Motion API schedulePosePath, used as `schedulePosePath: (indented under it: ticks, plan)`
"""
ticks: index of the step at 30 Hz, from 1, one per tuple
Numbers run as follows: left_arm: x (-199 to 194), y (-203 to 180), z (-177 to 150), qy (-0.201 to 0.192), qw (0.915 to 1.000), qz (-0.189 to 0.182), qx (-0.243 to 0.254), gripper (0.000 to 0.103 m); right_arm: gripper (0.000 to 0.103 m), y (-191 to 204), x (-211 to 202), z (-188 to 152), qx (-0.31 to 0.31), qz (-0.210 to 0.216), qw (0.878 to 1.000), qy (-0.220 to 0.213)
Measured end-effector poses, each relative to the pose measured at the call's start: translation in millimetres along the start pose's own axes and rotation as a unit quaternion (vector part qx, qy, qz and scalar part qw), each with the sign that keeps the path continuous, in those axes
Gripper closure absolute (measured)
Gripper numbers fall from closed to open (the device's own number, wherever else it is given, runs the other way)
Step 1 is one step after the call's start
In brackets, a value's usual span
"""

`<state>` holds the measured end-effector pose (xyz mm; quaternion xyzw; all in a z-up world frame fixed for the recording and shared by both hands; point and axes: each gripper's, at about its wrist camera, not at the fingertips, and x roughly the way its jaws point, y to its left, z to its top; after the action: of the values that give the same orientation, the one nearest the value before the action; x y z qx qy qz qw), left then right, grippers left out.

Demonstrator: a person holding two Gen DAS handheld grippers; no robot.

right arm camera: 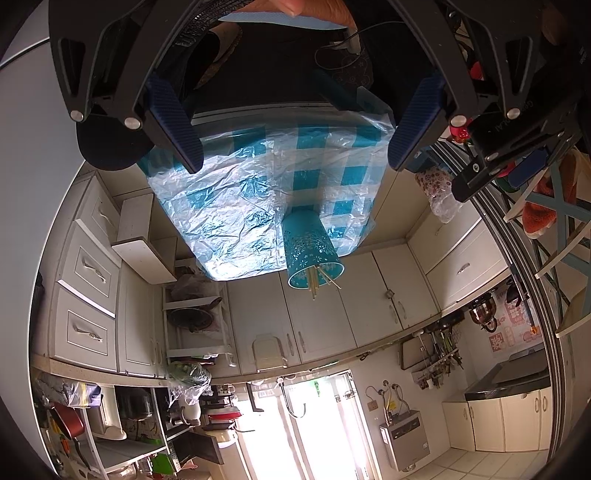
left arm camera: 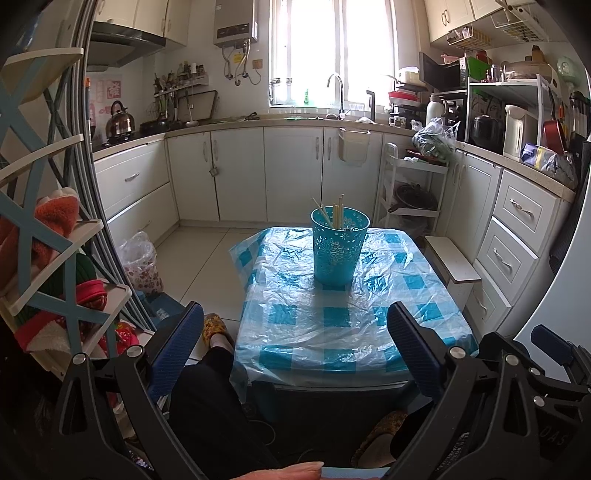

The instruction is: Organize utensils

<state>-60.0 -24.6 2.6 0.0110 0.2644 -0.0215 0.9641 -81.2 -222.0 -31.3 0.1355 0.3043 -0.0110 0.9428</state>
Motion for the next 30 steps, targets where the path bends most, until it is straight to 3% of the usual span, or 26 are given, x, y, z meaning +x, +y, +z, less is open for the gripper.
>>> schedulePosePath:
  ticks: [30]
  plan:
    - [1.6,3.5,-3.7,0.003,1.0000,0.002,-0.001,0.008,0.007,2.7,-0.2,-1.3,0.000,-0.001,1.000,0.002]
